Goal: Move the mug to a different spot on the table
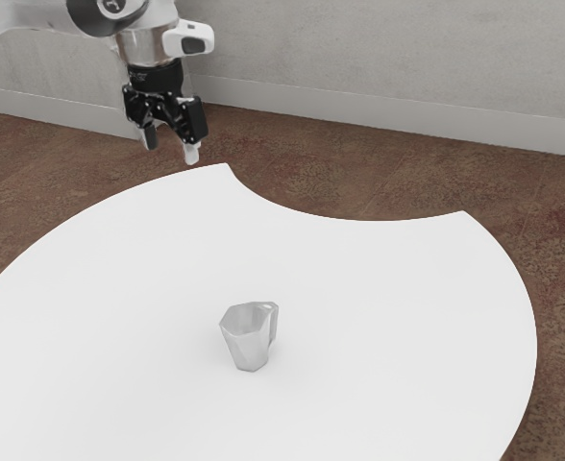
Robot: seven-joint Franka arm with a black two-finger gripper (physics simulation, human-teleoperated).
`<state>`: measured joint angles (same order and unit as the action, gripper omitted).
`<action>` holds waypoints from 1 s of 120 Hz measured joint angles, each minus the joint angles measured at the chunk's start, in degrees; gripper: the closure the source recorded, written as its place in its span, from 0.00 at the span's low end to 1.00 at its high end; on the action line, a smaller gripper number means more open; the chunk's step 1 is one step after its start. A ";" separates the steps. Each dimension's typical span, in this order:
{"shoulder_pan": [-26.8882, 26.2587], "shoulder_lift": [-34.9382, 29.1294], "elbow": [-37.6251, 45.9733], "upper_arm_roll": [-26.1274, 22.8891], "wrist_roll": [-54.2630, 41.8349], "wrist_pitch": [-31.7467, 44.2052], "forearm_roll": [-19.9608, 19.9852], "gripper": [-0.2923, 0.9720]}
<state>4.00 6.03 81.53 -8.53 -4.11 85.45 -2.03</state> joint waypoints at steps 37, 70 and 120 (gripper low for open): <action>-0.58 9.78 0.44 -4.33 -0.80 0.97 -0.75 0.23; -1.19 12.32 5.51 -8.01 -1.70 2.90 -5.06 0.23; -2.31 19.23 9.52 -8.15 -3.21 11.75 -7.20 0.23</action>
<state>1.69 25.26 91.06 -16.68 -7.31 97.20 -9.23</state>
